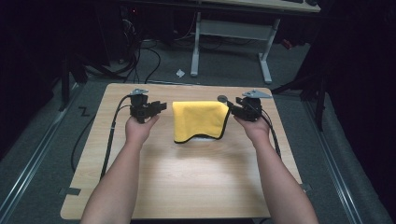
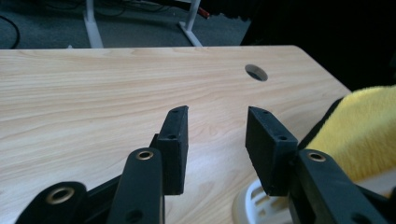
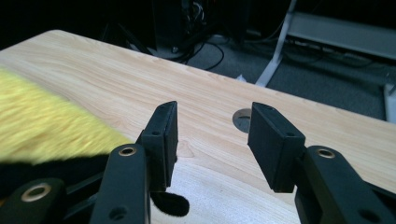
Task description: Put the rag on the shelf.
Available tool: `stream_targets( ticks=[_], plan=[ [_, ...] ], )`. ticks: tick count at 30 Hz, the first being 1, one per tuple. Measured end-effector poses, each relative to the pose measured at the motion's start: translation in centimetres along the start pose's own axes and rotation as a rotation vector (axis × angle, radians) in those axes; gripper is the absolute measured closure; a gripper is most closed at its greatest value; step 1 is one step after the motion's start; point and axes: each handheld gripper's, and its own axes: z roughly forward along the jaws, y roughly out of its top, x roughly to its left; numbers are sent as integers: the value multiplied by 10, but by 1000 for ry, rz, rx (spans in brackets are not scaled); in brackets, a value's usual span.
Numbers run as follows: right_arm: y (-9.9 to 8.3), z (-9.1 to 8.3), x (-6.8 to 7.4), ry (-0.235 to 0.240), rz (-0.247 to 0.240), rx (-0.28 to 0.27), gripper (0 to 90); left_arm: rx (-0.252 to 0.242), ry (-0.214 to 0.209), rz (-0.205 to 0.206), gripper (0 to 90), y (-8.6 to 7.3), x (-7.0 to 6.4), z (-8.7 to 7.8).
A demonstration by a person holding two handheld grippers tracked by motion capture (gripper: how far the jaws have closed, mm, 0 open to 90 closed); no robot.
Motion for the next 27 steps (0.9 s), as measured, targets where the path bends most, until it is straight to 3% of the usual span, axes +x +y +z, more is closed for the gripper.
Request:
stream_targets(
  ticks=[6, 9, 14, 16, 18, 20, 27],
  plan=[
    [-4, -21, 6, -17, -33, -9, 525, -30, 40, 55, 585, -10, -8, -22],
    [-8, -33, 8, -23, -28, -47, 547, -36, 51, 88, 566, -15, -13, -32],
    [-12, -52, 10, -28, -40, -46, 554, -46, 64, 121, 514, -22, -21, -46],
    [-15, -59, 13, -57, -52, -43, 558, -54, 62, 115, 508, -26, -23, -52],
    [-17, -65, 15, -58, -62, -30, 539, -66, 56, 118, 505, -30, -25, -57],
    [-21, -72, 19, -72, -83, -49, 530, -67, 65, 123, 500, -34, -28, -63],
    [-34, -95, 36, -62, -127, -18, 509, -80, 47, 108, 483, -66, -32, -87]
  ],
)
